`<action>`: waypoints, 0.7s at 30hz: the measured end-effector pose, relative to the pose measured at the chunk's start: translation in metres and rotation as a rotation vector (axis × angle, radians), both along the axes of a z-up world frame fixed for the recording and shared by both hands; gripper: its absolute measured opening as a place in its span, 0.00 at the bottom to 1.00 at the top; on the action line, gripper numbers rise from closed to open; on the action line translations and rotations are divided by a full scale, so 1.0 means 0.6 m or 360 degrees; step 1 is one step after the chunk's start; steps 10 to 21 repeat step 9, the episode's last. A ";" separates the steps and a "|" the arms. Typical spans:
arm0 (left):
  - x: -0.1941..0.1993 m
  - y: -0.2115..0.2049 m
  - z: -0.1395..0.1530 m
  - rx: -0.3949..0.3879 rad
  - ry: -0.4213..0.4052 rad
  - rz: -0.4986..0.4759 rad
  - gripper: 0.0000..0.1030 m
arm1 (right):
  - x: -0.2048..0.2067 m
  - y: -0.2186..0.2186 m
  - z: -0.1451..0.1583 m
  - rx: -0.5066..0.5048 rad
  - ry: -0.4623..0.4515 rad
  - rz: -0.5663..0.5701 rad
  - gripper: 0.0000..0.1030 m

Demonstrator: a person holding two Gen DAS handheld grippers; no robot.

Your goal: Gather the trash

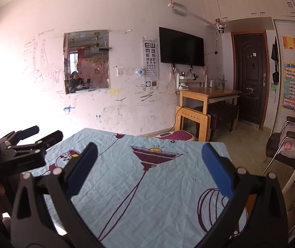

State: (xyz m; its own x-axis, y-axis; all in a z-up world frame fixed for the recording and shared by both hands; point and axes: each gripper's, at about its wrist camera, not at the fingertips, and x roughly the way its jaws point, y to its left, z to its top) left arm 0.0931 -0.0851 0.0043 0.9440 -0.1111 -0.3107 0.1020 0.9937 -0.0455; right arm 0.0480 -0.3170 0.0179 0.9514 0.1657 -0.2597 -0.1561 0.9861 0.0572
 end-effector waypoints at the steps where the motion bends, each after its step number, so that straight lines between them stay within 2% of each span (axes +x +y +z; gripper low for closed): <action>1: 0.000 0.000 0.000 -0.0004 0.0002 0.0001 0.94 | 0.000 0.000 0.000 -0.0001 -0.0001 0.0000 0.94; 9: 0.008 0.000 -0.005 -0.0023 0.0051 -0.0005 0.94 | -0.001 -0.005 -0.008 -0.0005 0.0003 0.0004 0.94; 21: 0.008 0.000 -0.005 -0.0023 0.0051 -0.0005 0.94 | -0.001 -0.005 -0.008 -0.0005 0.0003 0.0004 0.94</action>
